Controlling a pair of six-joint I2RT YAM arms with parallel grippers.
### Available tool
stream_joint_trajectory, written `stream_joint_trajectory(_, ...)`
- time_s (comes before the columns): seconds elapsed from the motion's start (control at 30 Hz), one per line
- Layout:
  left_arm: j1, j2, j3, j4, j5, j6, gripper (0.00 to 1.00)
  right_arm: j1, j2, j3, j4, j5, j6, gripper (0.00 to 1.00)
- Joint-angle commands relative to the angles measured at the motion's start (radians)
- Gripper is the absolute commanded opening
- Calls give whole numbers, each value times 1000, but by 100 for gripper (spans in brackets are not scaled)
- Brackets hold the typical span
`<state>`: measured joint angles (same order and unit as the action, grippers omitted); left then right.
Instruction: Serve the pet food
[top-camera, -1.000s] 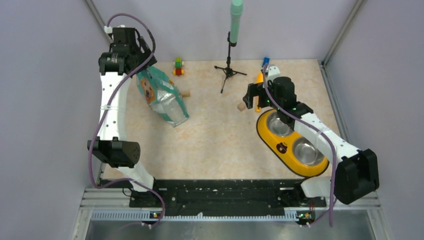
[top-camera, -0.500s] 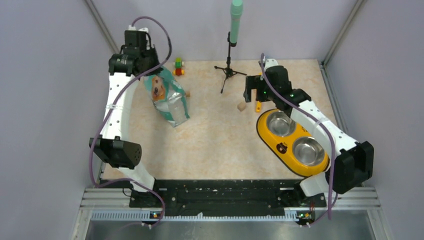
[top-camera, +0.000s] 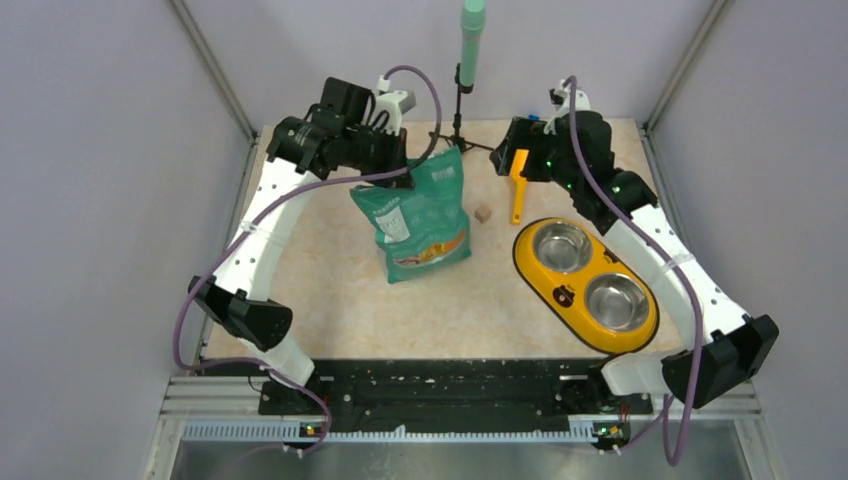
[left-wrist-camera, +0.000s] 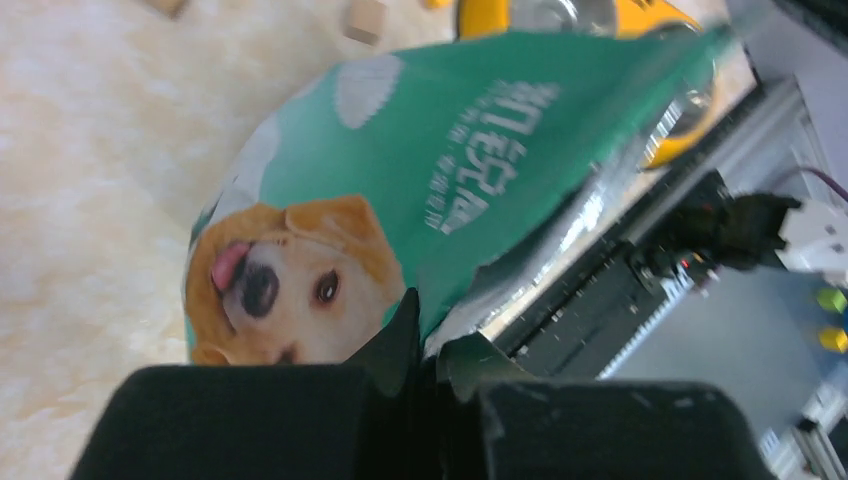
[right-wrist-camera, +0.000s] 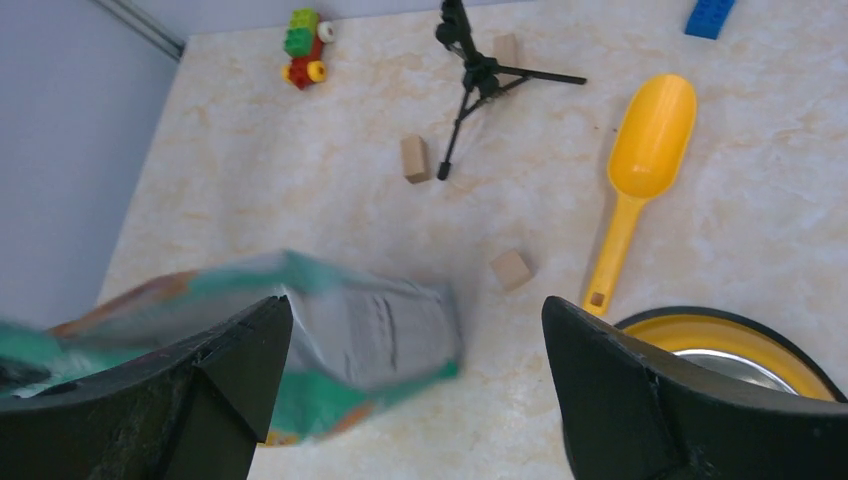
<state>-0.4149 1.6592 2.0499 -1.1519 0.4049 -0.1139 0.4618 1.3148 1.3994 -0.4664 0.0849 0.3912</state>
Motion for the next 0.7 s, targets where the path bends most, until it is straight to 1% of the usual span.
stream_joint_trajectory(0.0,-53,-71,34,103,142,-47,0,6,19,100,-56,-91,99,96)
stream_joint_trajectory(0.1,-85,-22,39,122,99,-72,0,6,14,90,-43,-157,166,91)
stream_joint_trajectory(0.17,-109,15,73,126,53,-104,0,6,2,81,-36,-168,226,87)
stream_joint_trajectory(0.23,-122,44,110,132,7,-132,0,7,-12,71,-32,-170,265,85)
stream_joint_trajectory(0.3,-125,53,128,146,-61,-154,0,7,-29,56,-22,-169,286,85)
stream_joint_trajectory(0.43,-113,34,157,155,-280,-145,0,8,-47,29,-26,-142,283,85)
stream_joint_trajectory(0.53,-77,13,186,162,-383,-150,0,6,-51,27,-48,-118,271,86)
stream_joint_trajectory(0.67,-47,-34,171,224,-483,-173,0,6,-53,25,-55,-102,268,87)
